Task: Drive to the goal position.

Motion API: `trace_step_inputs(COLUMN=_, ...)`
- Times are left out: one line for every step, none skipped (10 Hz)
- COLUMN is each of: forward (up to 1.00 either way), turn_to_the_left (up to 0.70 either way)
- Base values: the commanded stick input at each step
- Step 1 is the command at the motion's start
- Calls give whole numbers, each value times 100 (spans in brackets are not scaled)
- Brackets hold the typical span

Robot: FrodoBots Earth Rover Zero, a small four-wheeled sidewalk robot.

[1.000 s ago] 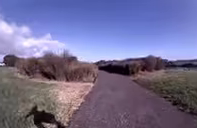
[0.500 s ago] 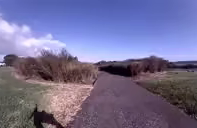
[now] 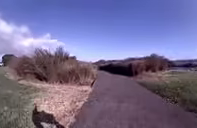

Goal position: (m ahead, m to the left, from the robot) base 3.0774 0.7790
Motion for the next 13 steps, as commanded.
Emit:
trace_step_inputs(forward=70, turn_to_the_left=-14)
trace_step_inputs(forward=70, turn_to_the_left=-14)
trace_step_inputs(forward=70, turn_to_the_left=-14)
trace_step_inputs(forward=70, turn_to_the_left=-14)
trace_step_inputs(forward=70, turn_to_the_left=-14)
trace_step_inputs(forward=70, turn_to_the_left=-14)
trace_step_inputs(forward=70, turn_to_the_left=-14)
trace_step_inputs(forward=70, turn_to_the_left=-14)
trace_step_inputs(forward=70, turn_to_the_left=-11)
trace_step_inputs(forward=70, turn_to_the_left=-4)
trace_step_inputs(forward=70, turn_to_the_left=0)
trace_step_inputs(forward=70, turn_to_the_left=0)
trace_step_inputs(forward=70, turn_to_the_left=0)
